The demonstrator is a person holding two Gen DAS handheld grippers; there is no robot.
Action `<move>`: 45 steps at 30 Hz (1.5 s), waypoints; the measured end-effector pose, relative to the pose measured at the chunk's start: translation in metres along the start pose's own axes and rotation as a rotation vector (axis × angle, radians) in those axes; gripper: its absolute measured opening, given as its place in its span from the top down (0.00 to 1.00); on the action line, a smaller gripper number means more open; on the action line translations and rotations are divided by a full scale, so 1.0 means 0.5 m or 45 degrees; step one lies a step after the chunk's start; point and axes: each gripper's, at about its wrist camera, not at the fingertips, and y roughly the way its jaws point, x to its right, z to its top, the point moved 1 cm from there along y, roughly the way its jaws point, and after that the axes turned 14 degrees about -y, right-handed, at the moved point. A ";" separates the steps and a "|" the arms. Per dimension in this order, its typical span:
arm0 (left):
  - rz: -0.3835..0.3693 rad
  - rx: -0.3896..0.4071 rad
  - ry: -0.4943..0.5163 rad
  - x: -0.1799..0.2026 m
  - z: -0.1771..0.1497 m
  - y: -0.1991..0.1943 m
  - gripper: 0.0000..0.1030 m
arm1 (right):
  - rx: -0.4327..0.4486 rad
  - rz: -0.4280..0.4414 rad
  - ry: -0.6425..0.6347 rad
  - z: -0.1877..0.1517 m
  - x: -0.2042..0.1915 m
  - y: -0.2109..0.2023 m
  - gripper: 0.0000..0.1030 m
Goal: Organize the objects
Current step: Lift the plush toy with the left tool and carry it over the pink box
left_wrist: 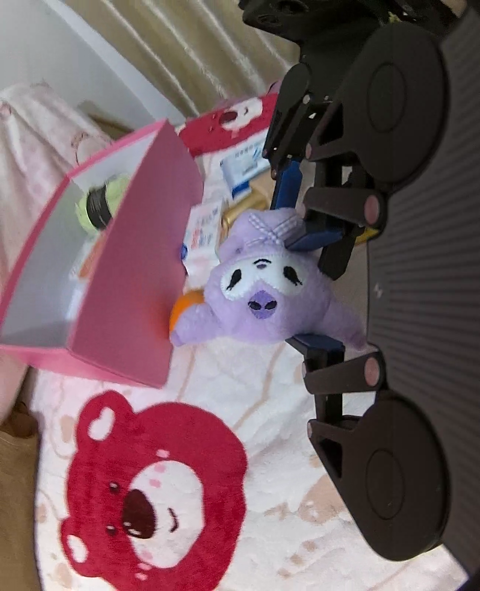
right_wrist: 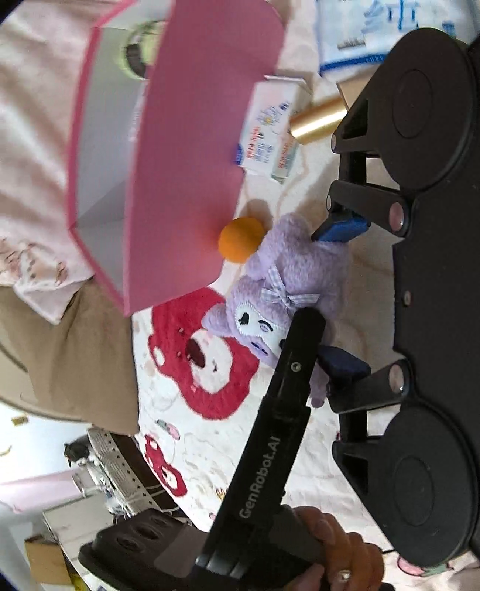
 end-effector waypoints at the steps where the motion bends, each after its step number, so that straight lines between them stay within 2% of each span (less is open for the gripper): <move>1: -0.005 0.004 0.016 0.009 0.000 -0.011 0.57 | 0.006 0.002 -0.005 0.005 -0.001 -0.011 0.37; 9: -0.056 0.024 0.207 0.098 0.010 -0.101 0.57 | 0.093 -0.079 -0.106 0.051 -0.026 -0.115 0.37; 13: -0.091 -0.003 0.214 0.142 0.029 -0.127 0.57 | 0.135 -0.197 -0.197 0.077 -0.047 -0.168 0.37; 17: -0.090 -0.004 0.271 0.194 0.052 -0.145 0.57 | 0.151 -0.253 -0.210 0.104 -0.037 -0.201 0.37; 23: -0.069 -0.044 0.273 0.272 0.135 -0.145 0.57 | 0.144 -0.307 -0.264 0.174 0.011 -0.221 0.37; 31: -0.063 -0.145 0.180 0.324 0.248 -0.066 0.57 | 0.072 -0.397 -0.283 0.238 0.092 -0.205 0.37; 35: -0.006 -0.149 0.143 0.330 0.286 -0.009 0.57 | 0.007 -0.346 -0.232 0.267 0.155 -0.165 0.37; 38: -0.009 -0.194 0.086 0.313 0.322 0.042 0.58 | -0.057 -0.359 -0.243 0.275 0.182 -0.120 0.37; 45: 0.019 -0.245 -0.053 0.251 0.363 0.159 0.58 | -0.178 -0.308 -0.114 0.270 0.254 -0.014 0.37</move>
